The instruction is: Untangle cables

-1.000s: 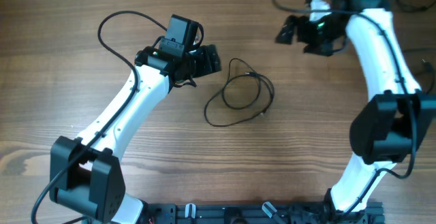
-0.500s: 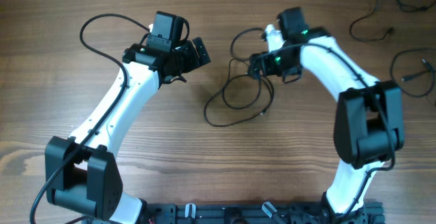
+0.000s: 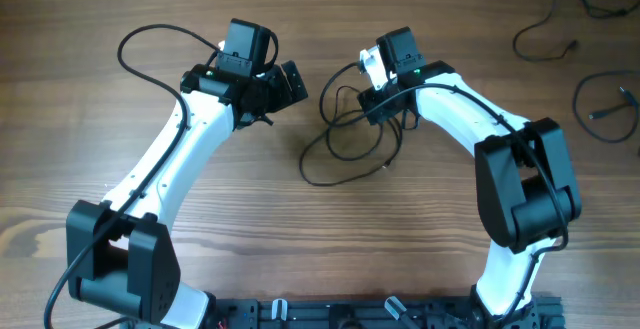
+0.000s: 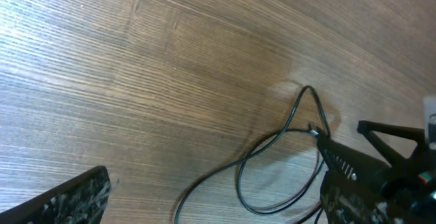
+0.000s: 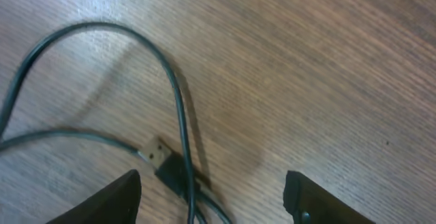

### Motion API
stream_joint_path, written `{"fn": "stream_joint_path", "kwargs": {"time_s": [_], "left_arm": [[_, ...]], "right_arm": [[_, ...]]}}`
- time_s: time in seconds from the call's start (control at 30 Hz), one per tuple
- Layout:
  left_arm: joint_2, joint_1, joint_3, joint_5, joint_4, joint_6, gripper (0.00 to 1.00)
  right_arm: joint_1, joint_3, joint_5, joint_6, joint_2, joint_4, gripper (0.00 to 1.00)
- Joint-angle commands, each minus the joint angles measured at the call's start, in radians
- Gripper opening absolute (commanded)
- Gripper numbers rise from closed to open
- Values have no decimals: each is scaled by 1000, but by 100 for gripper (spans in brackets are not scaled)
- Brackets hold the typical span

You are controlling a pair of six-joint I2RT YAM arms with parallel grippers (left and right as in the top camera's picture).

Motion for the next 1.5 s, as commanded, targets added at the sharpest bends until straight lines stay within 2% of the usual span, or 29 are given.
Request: {"fn": "stream_joint_path", "kwargs": {"time_s": [0.0, 0.37, 0.47, 0.5, 0.53, 0.6, 0.63, 0.67, 0.7, 0.83, 1.0, 1.2, 1.37, 1.47], "left_arm": [[6, 5, 6, -25, 0, -10, 100], [6, 5, 6, -25, -5, -10, 100], [6, 5, 6, -25, -5, -10, 100], [6, 5, 6, -25, -5, -9, 100], [6, 5, 6, -25, -5, -9, 100], [6, 5, 6, -25, -6, -9, 100], [6, 5, 6, -25, -11, -9, 100], [6, 5, 6, -25, -14, -9, 100], [6, 5, 6, -25, -17, -9, 100], [6, 5, 6, -25, -21, -9, 100], [6, 5, 6, -25, -31, -9, 100], [6, 5, 6, -25, -31, -10, 100], [6, 5, 6, -24, -31, -10, 100], [6, 5, 6, -25, -31, -10, 100]], "right_arm": [[5, -12, -80, -113, 11, -29, 69], [5, -12, -108, -174, 46, -26, 63], [5, -12, -108, -181, 84, -23, 53], [5, -12, -108, -179, 93, -23, 48], [5, -12, -108, -178, 108, -26, 39], [5, -12, -108, -144, 127, -30, 31], [5, -12, -107, -122, 138, -36, 15], [3, -12, -104, -117, 139, -40, 7], [1, -12, -92, -97, 139, -42, 5], [-20, -3, 51, 82, 121, -34, 4], [-84, 35, 57, 210, 53, -35, 4], [-186, 123, 50, 189, -56, -26, 4], [-264, 233, 40, 186, -66, -14, 4], [-301, 244, 19, 185, -66, 61, 4]]}}
